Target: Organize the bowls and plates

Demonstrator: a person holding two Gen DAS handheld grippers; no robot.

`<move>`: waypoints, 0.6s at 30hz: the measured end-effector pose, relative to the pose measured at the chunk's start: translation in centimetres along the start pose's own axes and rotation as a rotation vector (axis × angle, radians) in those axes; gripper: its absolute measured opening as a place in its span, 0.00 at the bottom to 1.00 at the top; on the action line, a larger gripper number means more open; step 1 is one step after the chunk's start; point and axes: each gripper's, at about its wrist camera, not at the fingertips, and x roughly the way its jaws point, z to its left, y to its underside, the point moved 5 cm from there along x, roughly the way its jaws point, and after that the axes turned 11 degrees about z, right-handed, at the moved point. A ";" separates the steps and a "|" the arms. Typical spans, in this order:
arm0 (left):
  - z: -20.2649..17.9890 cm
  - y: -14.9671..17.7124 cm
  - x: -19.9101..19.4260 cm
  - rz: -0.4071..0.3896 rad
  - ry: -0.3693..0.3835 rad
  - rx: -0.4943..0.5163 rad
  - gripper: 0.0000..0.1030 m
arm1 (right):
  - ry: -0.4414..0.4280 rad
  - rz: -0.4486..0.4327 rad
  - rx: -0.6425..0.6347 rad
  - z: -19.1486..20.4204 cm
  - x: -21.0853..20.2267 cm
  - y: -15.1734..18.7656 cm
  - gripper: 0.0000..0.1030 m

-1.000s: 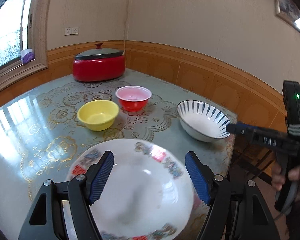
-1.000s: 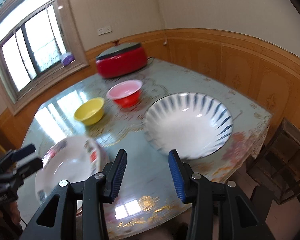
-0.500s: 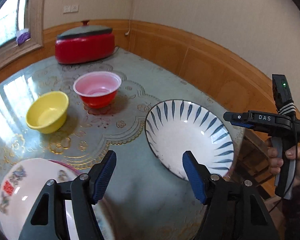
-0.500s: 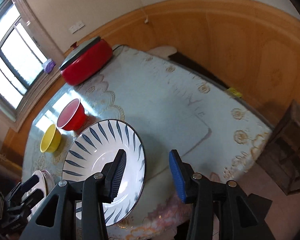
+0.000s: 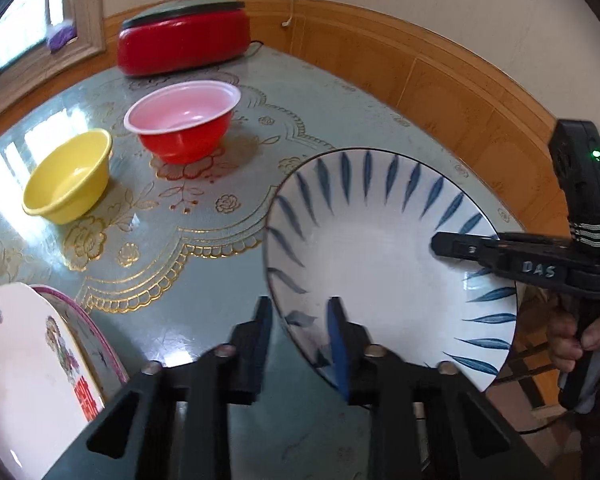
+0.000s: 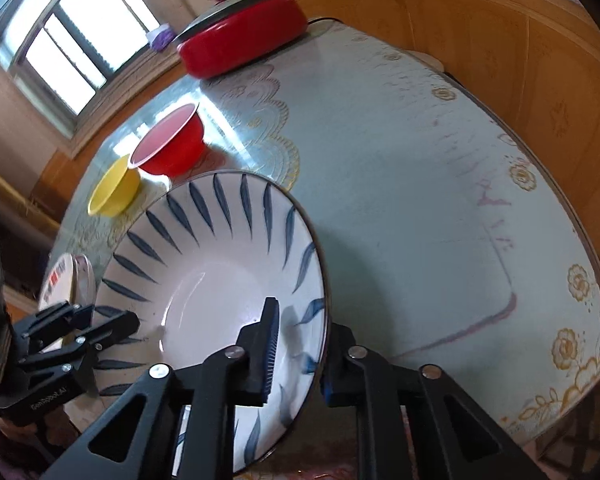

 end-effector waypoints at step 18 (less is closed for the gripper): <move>3.8 2.4 -1.7 -0.070 -0.090 0.000 0.23 | 0.053 -0.037 -0.059 4.6 1.5 -0.5 0.15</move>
